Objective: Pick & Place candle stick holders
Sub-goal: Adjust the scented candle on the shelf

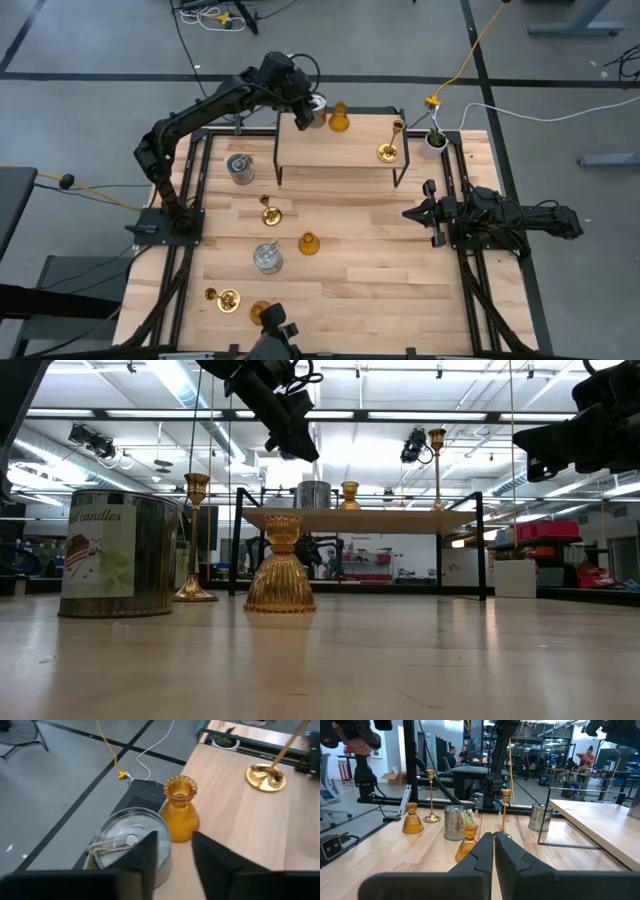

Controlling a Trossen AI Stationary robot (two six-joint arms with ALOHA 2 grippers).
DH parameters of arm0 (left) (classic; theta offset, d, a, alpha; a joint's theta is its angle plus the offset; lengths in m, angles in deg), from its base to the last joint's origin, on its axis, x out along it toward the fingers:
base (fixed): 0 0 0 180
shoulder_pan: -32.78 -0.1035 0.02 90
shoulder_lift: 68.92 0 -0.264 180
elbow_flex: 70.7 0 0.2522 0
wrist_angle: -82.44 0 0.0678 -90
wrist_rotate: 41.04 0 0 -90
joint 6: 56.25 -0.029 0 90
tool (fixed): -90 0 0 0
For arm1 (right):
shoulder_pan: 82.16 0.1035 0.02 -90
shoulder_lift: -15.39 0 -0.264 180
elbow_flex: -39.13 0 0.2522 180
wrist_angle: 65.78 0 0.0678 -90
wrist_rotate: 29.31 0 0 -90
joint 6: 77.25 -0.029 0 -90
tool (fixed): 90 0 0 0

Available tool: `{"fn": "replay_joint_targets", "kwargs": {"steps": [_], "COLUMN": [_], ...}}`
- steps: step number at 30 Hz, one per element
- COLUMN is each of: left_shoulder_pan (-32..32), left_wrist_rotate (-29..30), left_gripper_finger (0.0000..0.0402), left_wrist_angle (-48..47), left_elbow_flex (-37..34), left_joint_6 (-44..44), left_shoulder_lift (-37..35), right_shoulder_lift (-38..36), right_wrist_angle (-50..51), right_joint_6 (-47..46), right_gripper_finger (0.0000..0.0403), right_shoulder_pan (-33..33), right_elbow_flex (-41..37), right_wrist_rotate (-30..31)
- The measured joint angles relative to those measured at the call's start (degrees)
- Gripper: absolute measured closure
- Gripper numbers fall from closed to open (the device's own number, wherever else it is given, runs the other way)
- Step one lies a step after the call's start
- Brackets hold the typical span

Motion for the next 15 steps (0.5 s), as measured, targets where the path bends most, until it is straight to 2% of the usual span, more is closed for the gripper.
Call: {"fn": "replay_joint_targets", "kwargs": {"steps": [11,13,15], "left_shoulder_pan": [-0.12,-0.3,-0.43], "left_wrist_rotate": [9.53,9.85,9.85], "left_gripper_finger": [0.0029,0.0009,0.0012], "left_wrist_angle": [0.11,0.16,0.16], "left_elbow_flex": [0.0,0.0,0.0], "left_joint_6": [2.16,2.26,2.56], "left_shoulder_lift": [0.0,0.02,0.02], "right_shoulder_lift": [0.0,0.0,0.0], "right_wrist_angle": [0.0,0.0,0.0], "right_joint_6": [-0.02,0.0,-0.02], "right_gripper_finger": [0.0381,0.0381,0.0381], "right_shoulder_pan": [0.01,0.0,-0.02], "right_elbow_flex": [0.0,0.0,0.0], "right_wrist_rotate": [0.0,0.0,0.0]}}
